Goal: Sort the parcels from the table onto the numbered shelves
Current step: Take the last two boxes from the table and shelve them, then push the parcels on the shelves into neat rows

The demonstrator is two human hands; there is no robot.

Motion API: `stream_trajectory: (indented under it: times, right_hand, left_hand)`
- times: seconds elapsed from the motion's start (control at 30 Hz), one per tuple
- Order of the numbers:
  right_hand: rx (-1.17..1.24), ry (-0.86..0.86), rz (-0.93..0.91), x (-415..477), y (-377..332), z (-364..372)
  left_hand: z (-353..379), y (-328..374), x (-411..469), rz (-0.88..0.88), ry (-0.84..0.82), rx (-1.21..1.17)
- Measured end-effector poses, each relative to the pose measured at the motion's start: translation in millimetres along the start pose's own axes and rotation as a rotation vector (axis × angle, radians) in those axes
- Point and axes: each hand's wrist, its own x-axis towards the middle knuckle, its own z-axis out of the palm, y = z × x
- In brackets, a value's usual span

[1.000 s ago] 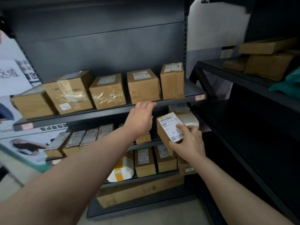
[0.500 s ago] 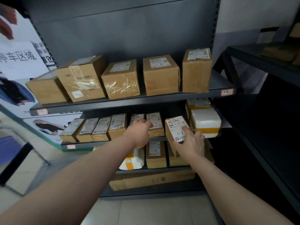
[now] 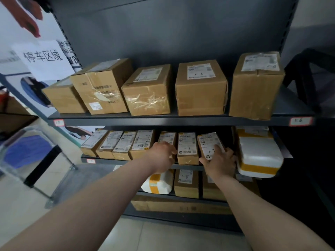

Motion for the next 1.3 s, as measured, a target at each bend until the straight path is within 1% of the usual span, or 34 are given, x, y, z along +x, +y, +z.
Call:
stream_trajectory:
  times: [0.1,0.2,0.27,0.5,0.6,0.7,0.8,0.93,1.17,1.3]
  right_hand:
    - [-0.053,0.016,-0.042,7,0,3]
    - [-0.12,0.152,-0.152,1,-2,6]
    - [-0.121,0.201,-0.209,-5,-1,9]
    - [-0.155,0.153,-0.304,-26,-1,11]
    - [-0.149,0.1,-0.331,-39,-13,11]
    - [-0.151,0.055,-0.335,-55,-31,14]
    - [-0.172,0.057,-0.364,-77,-51,18]
    - [-0.191,0.051,-0.409,-102,-92,22]
    - [-0.12,0.175,-0.489,-129,-175,23]
    - [-0.082,0.252,-0.497,-132,-210,17]
  left_hand:
    - [0,-3,5,0.0,-0.013,-0.005]
    - [0,-7,11,-0.002,-0.019,0.005]
    - [1,-9,14,-0.002,-0.013,0.014]
    - [-2,-12,12,0.052,0.033,0.021]
    - [-8,-19,2,0.098,0.074,0.09]
    - [-16,-39,-12,0.113,0.114,0.128]
    - [-24,-66,-28,0.115,0.127,0.146]
    - [-39,-111,-51,0.069,0.136,0.131]
    - [-77,-180,-91,0.024,0.222,0.136]
    - [-98,-213,-109,0.037,0.258,0.075]
